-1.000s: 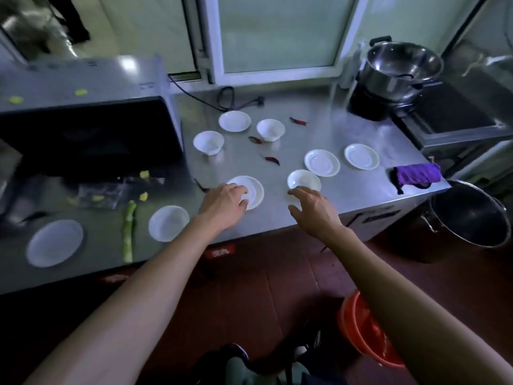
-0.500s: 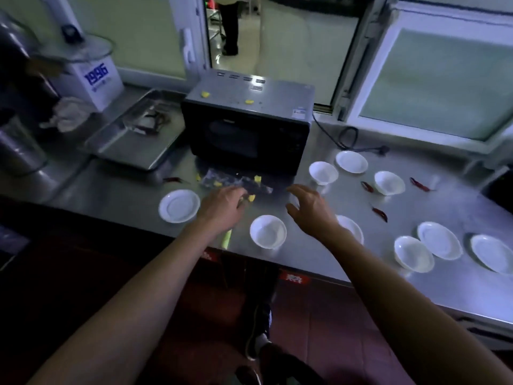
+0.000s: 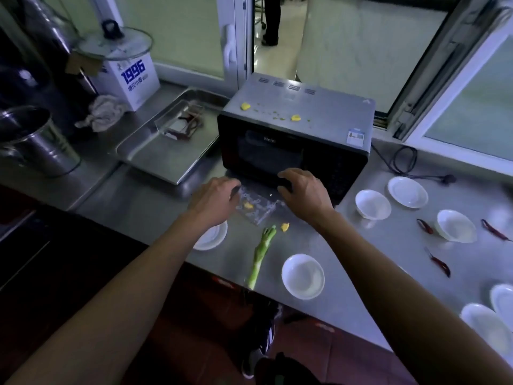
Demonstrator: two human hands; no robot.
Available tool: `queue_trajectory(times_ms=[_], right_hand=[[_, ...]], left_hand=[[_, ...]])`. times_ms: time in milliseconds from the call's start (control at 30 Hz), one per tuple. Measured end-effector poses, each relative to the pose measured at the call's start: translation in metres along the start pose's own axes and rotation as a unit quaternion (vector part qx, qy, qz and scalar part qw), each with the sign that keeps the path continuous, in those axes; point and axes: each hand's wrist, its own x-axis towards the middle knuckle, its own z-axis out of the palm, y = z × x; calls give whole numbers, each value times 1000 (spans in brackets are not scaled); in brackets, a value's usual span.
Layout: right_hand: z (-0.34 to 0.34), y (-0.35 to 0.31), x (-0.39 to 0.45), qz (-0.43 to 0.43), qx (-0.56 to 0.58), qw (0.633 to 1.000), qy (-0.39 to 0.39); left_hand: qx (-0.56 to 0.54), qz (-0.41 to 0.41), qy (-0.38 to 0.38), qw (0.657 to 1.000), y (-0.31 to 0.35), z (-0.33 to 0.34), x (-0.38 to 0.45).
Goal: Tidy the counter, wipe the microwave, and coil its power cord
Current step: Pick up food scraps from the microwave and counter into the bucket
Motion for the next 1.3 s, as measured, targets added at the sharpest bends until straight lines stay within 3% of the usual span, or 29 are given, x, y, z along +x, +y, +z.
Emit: queue_trajectory(times_ms=[333,900,1300], right_hand=[[-28,13,101,-8,6,999,40],[-26,46,193,100,-78,992,24],[-16,56,221,141,-114,983,22]], left_hand=[[-8,35,85,996,-15,-42,102],[-5,104,57,993,-32,-56,244],[13,150,17,988,-57,-48,297]])
